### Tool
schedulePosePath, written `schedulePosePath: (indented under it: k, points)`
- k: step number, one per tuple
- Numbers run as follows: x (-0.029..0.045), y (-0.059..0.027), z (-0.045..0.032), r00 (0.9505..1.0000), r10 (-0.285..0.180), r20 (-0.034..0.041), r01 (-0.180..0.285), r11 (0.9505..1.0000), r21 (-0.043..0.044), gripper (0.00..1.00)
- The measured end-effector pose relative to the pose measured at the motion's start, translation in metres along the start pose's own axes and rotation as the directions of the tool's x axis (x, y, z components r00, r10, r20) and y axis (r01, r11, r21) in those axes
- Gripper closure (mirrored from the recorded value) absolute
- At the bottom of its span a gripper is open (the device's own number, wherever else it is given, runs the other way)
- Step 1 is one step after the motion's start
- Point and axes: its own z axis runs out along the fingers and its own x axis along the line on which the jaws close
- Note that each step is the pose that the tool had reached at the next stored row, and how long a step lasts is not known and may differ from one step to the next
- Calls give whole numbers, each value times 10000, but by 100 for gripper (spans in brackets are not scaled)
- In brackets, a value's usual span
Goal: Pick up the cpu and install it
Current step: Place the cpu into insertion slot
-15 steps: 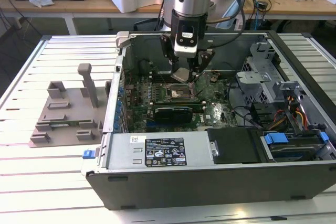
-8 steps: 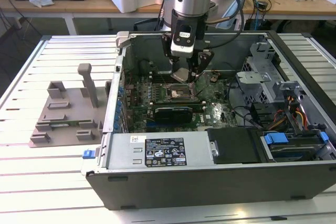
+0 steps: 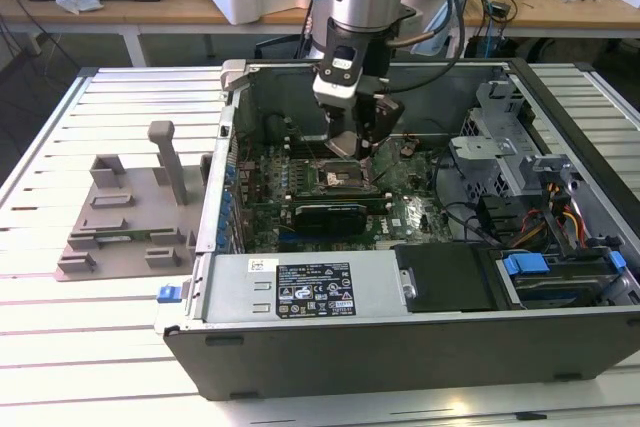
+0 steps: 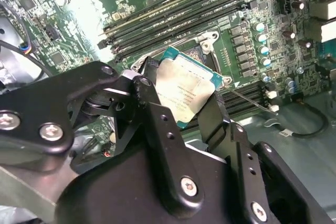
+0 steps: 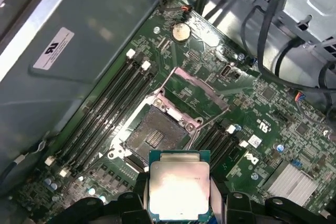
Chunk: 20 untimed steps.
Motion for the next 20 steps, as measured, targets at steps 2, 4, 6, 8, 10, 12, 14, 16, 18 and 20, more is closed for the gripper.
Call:
schedulePosePath:
  k: [2,4,6,8,10,12,14,16,18,20]
  points:
    - [0,0,0,9999,148,-4,-148,9999,6,45]
    - [0,0,1,9990,440,-82,-439,9989,153,45]
    - [0,0,2,9982,591,-54,-590,9981,184,45]
    - [0,0,1,9971,766,-37,-765,9969,200,45]
    - [0,0,2,9956,940,-24,-939,9954,212,45]
    - [0,0,2,9937,1116,-19,-1116,9935,220,45]
    - [1,0,2,9916,1291,-18,-1290,9914,225,45]
    - [0,0,2,9894,1453,-16,-1452,9891,230,45]
    - [0,0,3,9857,1685,-10,-1684,9854,239,45]
    - [0,0,3,9805,1967,-2,-1966,9802,251,45]
